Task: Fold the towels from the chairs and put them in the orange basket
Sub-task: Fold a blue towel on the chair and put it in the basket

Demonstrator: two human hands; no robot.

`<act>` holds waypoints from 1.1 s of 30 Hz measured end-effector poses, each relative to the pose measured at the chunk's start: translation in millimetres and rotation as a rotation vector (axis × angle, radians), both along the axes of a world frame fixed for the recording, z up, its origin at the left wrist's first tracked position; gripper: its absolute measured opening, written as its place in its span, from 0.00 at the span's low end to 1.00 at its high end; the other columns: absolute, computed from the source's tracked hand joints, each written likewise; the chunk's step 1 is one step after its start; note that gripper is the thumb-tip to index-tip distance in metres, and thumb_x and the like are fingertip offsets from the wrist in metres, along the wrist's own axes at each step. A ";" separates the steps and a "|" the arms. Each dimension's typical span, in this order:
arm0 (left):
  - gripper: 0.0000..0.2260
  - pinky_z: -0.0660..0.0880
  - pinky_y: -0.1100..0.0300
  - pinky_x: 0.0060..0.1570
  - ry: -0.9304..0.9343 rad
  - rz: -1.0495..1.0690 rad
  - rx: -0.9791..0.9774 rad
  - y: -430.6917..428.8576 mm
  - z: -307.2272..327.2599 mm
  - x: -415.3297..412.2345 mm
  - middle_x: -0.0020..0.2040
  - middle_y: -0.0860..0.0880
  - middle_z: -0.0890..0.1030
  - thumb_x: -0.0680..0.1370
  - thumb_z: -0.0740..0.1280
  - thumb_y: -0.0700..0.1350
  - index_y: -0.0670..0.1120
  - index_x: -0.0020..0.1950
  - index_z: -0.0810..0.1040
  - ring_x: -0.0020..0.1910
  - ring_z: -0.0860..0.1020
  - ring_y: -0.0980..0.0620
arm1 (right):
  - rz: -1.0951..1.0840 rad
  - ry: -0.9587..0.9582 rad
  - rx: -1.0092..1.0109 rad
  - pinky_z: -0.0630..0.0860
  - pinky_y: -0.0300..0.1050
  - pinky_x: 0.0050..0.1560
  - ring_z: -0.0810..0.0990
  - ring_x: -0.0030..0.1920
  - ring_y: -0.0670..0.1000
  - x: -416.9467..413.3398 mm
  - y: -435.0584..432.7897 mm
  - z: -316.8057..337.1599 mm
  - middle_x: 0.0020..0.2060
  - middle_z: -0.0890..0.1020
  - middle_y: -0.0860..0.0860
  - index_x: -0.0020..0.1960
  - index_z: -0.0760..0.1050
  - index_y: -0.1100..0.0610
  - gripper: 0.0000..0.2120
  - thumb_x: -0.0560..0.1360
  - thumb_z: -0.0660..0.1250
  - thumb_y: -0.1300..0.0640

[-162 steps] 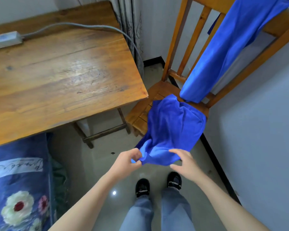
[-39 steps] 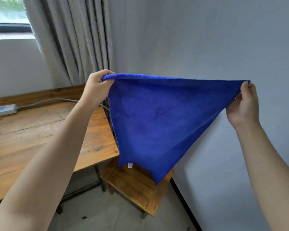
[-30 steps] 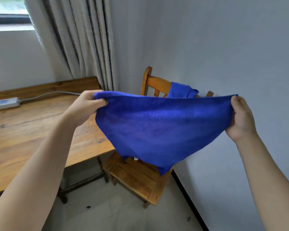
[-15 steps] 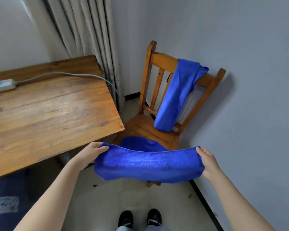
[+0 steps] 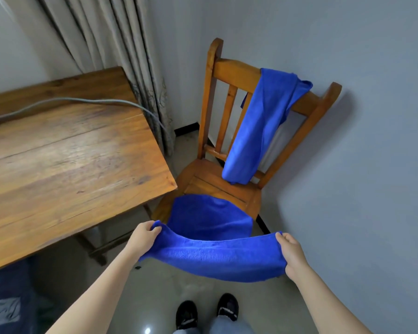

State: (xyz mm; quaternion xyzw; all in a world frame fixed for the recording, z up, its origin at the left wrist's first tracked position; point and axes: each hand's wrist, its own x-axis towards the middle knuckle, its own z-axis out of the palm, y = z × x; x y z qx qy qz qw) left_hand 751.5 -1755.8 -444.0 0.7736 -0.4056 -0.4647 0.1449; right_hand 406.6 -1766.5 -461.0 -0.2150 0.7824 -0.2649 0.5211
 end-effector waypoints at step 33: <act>0.18 0.64 0.49 0.66 -0.242 0.160 0.146 -181.8 -224.5 -37.3 0.68 0.41 0.71 0.82 0.53 0.49 0.43 0.69 0.67 0.67 0.69 0.40 | 0.356 0.428 0.082 0.59 0.43 0.29 0.69 0.36 0.56 11.0 -153.2 -224.5 0.32 0.70 0.53 0.33 0.61 0.52 0.16 0.80 0.54 0.57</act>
